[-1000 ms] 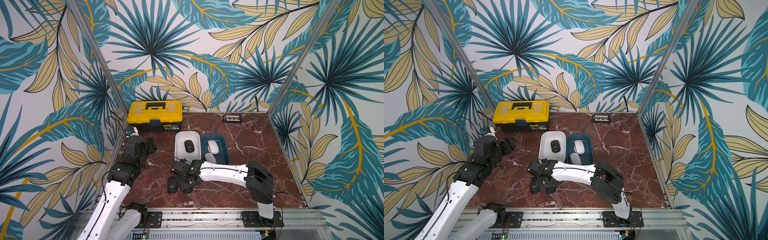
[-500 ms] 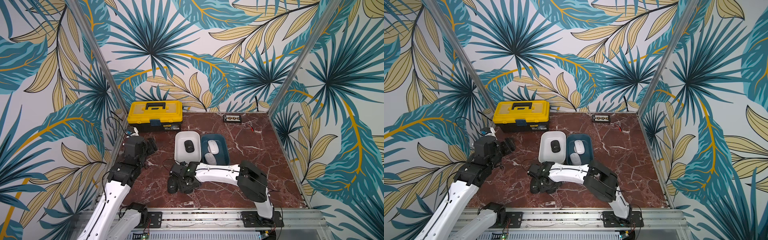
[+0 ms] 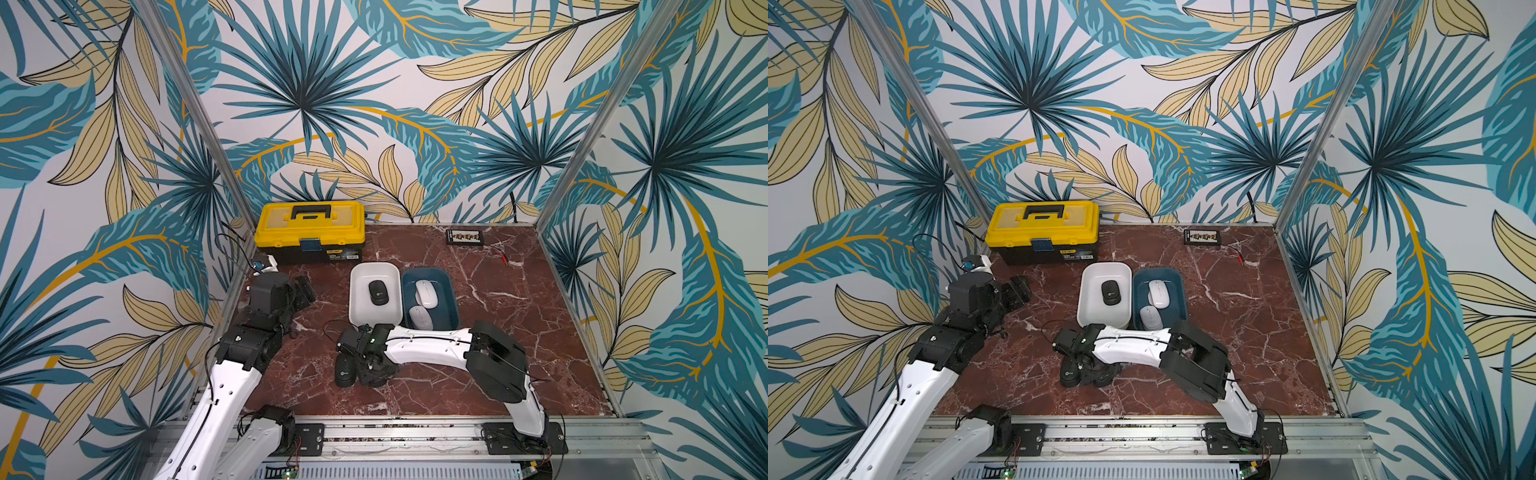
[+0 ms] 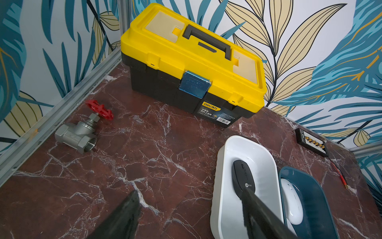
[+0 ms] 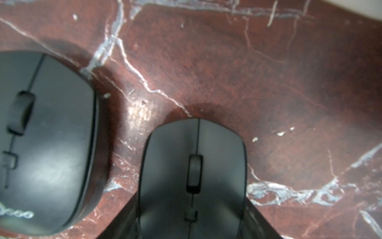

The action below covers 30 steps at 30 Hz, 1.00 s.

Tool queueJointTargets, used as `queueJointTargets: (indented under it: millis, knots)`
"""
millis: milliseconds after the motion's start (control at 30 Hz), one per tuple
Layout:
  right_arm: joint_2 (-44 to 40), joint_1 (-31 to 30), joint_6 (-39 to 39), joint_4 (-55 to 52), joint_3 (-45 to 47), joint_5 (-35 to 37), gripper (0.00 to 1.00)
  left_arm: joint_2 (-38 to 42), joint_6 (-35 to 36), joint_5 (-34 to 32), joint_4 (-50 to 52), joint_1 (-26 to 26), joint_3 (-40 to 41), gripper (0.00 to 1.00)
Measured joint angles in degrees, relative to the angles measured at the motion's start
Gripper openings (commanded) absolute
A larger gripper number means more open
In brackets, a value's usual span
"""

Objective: Place the mice by color into the storage box
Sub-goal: Pick up the mouse from the center of the board, then place the mouse in the storage box.

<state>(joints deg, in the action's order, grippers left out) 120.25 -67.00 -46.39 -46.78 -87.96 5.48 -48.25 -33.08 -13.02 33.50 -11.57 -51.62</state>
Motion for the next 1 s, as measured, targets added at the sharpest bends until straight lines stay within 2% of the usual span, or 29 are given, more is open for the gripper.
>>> queueJointTargets:
  millis: [233,433,700,1000]
  knots:
    - [0.0,0.0,0.1,0.0,0.0,0.0,0.45,0.0,0.0,0.0,0.0,0.0,0.0,0.79]
    - [-0.6,0.0,0.3,0.1,0.6,-0.3,0.44,0.0,0.0,0.0,0.0,0.2,0.0,0.79]
    - [-6.9,0.0,1.8,-0.9,2.0,-0.6,0.45,0.0,-0.7,0.2,0.0,0.2,0.0,0.79]
    - [-9.5,2.4,8.2,-8.0,-8.0,3.0,0.46,-1.2,-0.7,1.8,-0.7,0.2,0.0,0.79]
